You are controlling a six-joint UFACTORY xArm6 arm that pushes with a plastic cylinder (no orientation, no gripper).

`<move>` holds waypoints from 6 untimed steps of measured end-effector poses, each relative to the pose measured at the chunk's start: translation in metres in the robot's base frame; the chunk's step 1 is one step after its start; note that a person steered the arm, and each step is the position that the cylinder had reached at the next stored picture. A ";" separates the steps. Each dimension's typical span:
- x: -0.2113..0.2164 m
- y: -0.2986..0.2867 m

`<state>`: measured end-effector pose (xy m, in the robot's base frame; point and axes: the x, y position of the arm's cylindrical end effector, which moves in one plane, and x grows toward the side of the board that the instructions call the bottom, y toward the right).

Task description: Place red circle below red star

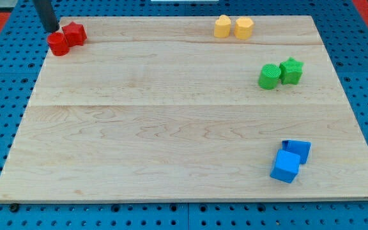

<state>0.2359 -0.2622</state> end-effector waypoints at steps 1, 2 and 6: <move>0.003 0.086; 0.038 0.127; 0.017 -0.032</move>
